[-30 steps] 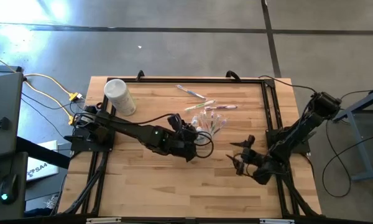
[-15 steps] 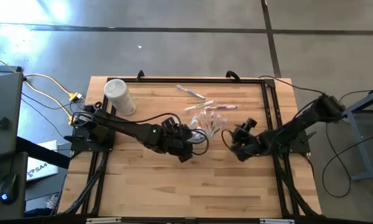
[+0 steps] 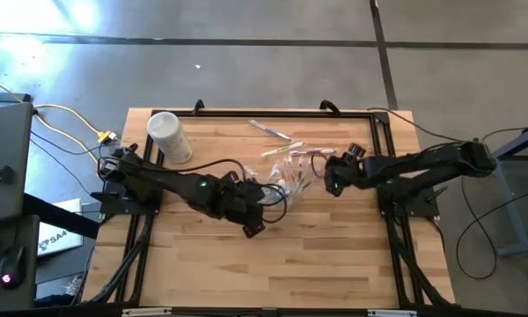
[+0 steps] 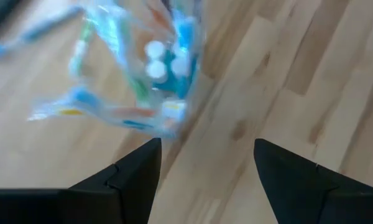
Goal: Pick & Place toothbrushing station
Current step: Put the violet toothbrush into the transparent organizer
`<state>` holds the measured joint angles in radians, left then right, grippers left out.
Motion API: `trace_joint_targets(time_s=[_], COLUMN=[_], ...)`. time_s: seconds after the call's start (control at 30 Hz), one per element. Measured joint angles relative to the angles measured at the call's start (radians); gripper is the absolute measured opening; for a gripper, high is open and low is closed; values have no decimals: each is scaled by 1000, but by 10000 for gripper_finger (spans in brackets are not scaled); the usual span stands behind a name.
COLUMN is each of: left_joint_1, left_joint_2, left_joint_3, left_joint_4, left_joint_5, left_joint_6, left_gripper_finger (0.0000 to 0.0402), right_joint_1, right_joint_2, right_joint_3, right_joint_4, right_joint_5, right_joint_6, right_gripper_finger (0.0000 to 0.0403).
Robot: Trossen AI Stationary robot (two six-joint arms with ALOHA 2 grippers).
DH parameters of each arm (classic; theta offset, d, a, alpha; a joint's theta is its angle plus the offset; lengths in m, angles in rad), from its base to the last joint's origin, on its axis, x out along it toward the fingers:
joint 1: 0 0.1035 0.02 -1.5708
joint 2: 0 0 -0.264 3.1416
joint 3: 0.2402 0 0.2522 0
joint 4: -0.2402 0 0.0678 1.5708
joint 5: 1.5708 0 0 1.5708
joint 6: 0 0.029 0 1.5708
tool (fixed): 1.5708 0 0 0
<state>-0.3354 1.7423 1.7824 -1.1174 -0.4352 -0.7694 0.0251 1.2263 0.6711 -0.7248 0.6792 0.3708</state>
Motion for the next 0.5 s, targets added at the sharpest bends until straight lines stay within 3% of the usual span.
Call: trace_joint_targets(time_s=[0.17, 0.27, 0.4, 0.5], left_joint_1=[-68, -108, -124, -82], left_joint_2=[-2, 0, -3, -3], left_joint_3=[146, 240, 323, 338], left_joint_4=[-145, -240, -415, -450], left_joint_5=[-169, -327, -538, -585], left_joint_6=[12, 48, 45, 5], left_gripper_finger=[248, 248, 248, 248], right_joint_1=[-163, -277, -439, -568], right_joint_2=[-29, -38, -37, -26], right_joint_3=[143, 225, 298, 315], right_joint_4=[-233, -321, -311, -201], right_joint_5=[-58, -120, -217, -307], right_joint_6=[-8, -12, -63, -102], right_gripper_finger=[171, 171, 171, 171])
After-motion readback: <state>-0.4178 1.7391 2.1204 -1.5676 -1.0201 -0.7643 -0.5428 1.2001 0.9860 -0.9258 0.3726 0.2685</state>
